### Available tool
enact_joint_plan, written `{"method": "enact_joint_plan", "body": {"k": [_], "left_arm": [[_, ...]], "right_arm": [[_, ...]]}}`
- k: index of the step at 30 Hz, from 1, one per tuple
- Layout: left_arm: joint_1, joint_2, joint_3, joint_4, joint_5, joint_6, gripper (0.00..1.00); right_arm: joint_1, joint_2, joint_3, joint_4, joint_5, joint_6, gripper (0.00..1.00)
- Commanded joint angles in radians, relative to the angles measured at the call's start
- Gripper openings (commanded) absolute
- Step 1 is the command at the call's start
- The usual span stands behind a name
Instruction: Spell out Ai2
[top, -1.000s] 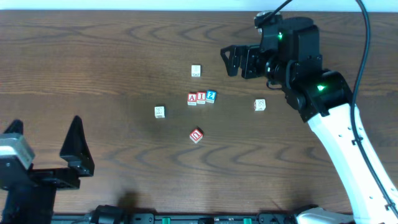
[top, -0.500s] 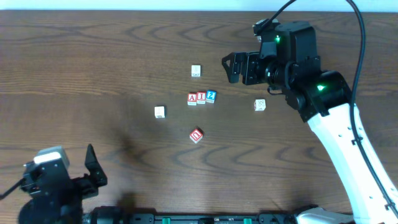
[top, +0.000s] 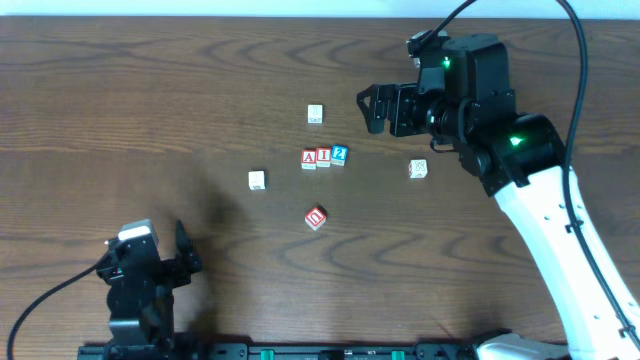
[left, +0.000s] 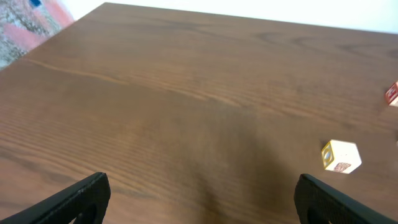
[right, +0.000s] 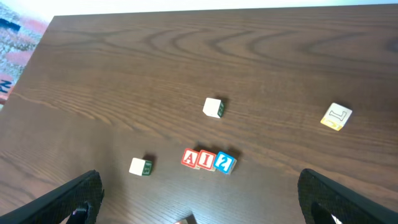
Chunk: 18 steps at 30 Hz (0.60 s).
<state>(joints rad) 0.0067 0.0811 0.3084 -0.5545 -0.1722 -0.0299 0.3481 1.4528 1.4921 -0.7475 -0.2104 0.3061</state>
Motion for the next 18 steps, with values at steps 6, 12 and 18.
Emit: {"method": "enact_joint_plan", "body": {"k": [6,12,18], "left_arm": [[0.007,-0.079,-0.105,0.018,-0.011,-0.035,0.95],[0.001,-0.077,-0.165,0.024,0.016,-0.037,0.95],[0.000,-0.077,-0.164,0.024,0.016,-0.015,0.95]], "right_arm": [[0.000,0.000,0.012,-0.002,-0.003,0.008,0.99],[0.000,0.000,0.012,-0.002,-0.003,0.008,0.99],[0.000,0.000,0.012,-0.002,-0.003,0.008,0.99]]}}
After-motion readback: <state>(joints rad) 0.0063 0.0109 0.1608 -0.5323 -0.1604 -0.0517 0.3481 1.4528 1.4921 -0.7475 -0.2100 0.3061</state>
